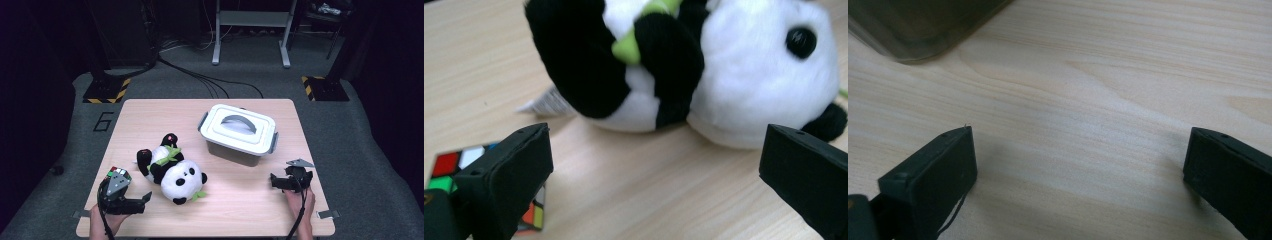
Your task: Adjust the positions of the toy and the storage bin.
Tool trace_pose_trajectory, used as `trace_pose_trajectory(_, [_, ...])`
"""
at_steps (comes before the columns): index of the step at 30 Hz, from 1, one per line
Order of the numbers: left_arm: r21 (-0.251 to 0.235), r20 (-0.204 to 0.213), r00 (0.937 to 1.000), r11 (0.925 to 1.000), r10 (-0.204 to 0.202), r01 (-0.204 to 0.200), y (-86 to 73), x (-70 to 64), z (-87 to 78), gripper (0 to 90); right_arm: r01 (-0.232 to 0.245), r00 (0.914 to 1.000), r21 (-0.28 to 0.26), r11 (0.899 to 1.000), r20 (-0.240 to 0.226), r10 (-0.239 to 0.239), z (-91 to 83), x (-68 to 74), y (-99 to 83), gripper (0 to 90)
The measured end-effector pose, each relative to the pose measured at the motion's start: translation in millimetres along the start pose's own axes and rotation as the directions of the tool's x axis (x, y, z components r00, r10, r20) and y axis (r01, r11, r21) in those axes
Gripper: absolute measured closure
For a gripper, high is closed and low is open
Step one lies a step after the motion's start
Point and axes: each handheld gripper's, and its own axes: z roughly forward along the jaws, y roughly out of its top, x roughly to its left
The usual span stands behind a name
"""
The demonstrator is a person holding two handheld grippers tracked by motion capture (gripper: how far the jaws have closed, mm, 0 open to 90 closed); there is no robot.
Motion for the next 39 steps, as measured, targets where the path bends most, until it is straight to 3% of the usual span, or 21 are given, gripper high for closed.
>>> trace_pose_trajectory(4, [0.050,0.006,0.9995,0.9983,-0.031,0.031,-19.1,-4.1,16.6,0.1,0.003,1.0000,0.001,1.000,-0.003,-0.003,-0.1,0.1,0.0,0.0])
trace_pose_trajectory(9, [0.094,-0.005,0.9995,0.9951,-0.030,0.030,-37.3,-9.6,37.0,0.0,0.004,1.0000,0.002,1.000,-0.008,-0.004,-0.1,-0.1,0.1,0.0])
trace_pose_trajectory(18, [0.135,-0.005,0.9999,0.9907,-0.011,0.012,-49.0,-10.6,55.3,0.0,0.015,0.9997,0.000,1.000,-0.019,-0.015,-0.1,-0.4,0.1,0.0])
trace_pose_trajectory(25, [0.117,0.038,0.9986,0.9926,-0.036,0.031,-51.7,-8.3,61.9,0.0,0.016,0.9995,0.003,1.000,-0.026,-0.016,-0.3,-0.6,0.3,0.0])
trace_pose_trajectory(33, [0.097,0.039,0.9988,0.9950,-0.029,0.025,-53.2,-6.6,63.1,0.0,0.024,0.9990,0.005,1.000,-0.038,-0.023,-0.5,-1.4,0.8,0.0])
trace_pose_trajectory(39, [0.096,0.043,0.9986,0.9950,-0.030,0.025,-53.2,-6.5,63.3,0.0,0.015,0.9971,-0.002,1.000,-0.074,-0.015,-2.1,-5.8,1.3,0.4])
